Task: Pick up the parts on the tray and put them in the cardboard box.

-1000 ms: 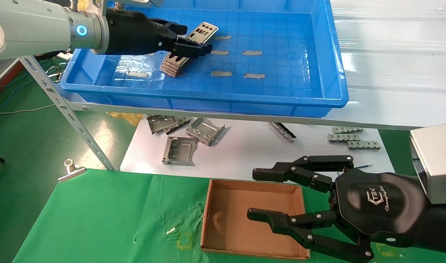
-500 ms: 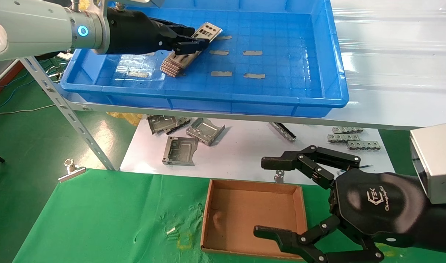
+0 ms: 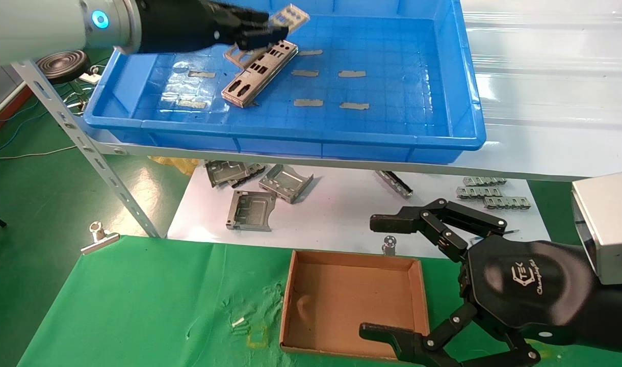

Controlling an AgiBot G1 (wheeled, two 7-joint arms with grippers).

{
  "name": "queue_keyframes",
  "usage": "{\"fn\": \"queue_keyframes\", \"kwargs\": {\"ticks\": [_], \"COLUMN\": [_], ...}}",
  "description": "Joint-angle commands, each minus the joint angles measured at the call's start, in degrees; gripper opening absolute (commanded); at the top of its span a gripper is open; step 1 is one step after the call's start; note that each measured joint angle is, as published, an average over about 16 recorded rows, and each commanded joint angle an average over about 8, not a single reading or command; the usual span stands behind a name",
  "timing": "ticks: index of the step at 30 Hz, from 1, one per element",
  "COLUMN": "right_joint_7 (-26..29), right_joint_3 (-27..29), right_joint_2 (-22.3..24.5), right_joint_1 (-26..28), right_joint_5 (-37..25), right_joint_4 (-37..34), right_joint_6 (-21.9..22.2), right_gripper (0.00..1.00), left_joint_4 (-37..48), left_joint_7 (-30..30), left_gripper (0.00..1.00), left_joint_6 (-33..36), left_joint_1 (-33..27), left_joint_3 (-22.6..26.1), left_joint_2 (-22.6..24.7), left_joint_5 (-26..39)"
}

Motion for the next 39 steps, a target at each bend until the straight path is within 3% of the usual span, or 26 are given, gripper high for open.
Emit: {"fn": "queue_keyframes", "kwargs": {"ticks": [1, 11, 22, 29, 34, 39], "right_joint_7": [0.0, 0.0, 0.0, 0.0, 0.0, 0.0], "right_joint_3": [0.0, 0.0, 0.0, 0.0, 0.0, 0.0], "right_joint_2": [0.0, 0.0, 0.0, 0.0, 0.0, 0.0], "right_joint_1": [0.0, 0.0, 0.0, 0.0, 0.0, 0.0], "right_joint_5": [0.0, 0.0, 0.0, 0.0, 0.0, 0.0], "right_joint_4": [0.0, 0.0, 0.0, 0.0, 0.0, 0.0], "right_joint_6": [0.0, 0.0, 0.0, 0.0, 0.0, 0.0], "right_gripper": [1.0, 1.0, 1.0, 1.0, 1.0, 1.0], "left_joint_4": [0.1, -1.2, -9.4, -22.2, -32.9, -37.8], "left_joint_7": [0.2, 2.0, 7.0, 9.3, 9.7, 13.7], "left_gripper": [0.0, 0.0, 0.0, 0.0, 0.0, 0.0], "left_joint_6": [0.0, 10.7, 27.3, 32.9, 32.6, 30.3], "left_joint_1": [-0.4, -1.1, 3.4, 10.5, 18.2, 25.3], "left_joint_3": [-0.3, -1.2, -2.2, -1.4, 0.2, 1.9], "left_joint_2": [-0.2, -3.6, -10.5, -15.9, -19.0, -18.6], "left_joint_5": [-0.5, -2.3, -5.2, -9.7, -15.8, -18.2]}}
